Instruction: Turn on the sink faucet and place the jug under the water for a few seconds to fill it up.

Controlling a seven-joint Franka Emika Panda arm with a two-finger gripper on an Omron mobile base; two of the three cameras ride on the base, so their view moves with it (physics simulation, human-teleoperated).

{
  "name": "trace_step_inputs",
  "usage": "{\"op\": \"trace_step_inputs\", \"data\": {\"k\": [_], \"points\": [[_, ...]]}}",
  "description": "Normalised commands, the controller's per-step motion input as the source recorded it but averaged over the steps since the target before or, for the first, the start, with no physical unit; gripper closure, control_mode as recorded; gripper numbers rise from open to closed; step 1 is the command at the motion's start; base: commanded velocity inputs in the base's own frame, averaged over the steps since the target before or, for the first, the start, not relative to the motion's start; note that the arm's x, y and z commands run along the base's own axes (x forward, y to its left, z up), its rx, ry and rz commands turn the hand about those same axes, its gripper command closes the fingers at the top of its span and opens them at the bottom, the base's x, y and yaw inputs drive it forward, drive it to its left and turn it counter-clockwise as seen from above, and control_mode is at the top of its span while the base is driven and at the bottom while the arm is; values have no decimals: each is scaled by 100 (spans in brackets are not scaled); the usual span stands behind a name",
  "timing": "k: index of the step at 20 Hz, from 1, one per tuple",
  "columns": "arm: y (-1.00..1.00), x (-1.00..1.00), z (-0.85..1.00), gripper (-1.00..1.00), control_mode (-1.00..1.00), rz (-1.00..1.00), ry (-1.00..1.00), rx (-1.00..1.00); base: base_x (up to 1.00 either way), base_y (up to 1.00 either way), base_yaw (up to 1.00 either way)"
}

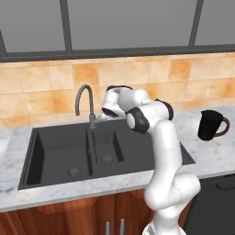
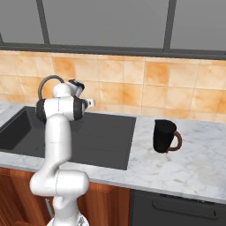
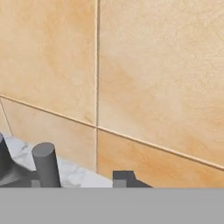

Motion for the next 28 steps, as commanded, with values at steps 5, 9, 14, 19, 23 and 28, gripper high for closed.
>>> {"op": "trace_step_inputs", "data": {"k": [5, 9, 14, 19, 23, 28], "points": [[-100, 2, -9, 100, -100, -25, 15, 20, 0, 0, 0], [-100, 0, -12, 100, -100, -23, 19, 27, 0, 0, 0], [-100, 0, -19, 100, -100, -13, 17, 35, 0, 0, 0], [-100, 0, -19, 100, -100, -6, 20, 43, 0, 0, 0], [-100, 0, -23, 100, -100, -4, 22, 42, 0, 0, 0], [-100, 0, -13, 100, -100, -2, 24, 39, 0, 0, 0]]}}
